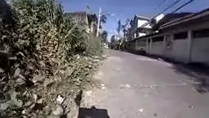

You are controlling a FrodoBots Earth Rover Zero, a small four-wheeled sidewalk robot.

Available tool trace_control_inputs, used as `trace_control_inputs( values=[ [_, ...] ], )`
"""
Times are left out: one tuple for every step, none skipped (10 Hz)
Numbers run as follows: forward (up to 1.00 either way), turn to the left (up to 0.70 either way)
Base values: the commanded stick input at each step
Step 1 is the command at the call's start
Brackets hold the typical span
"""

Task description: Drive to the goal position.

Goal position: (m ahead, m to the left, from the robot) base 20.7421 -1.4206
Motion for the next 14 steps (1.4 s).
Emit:
trace_control_inputs(
  values=[
    [0.70, -0.02],
    [0.70, -0.02],
    [0.70, -0.02],
    [0.70, -0.02],
    [0.70, -0.02],
    [0.70, -0.02],
    [0.70, -0.02],
    [0.70, -0.02],
    [0.70, -0.02],
    [0.70, -0.02],
    [0.70, -0.04],
    [0.70, -0.14],
    [0.70, -0.26],
    [0.70, -0.35]
  ],
)
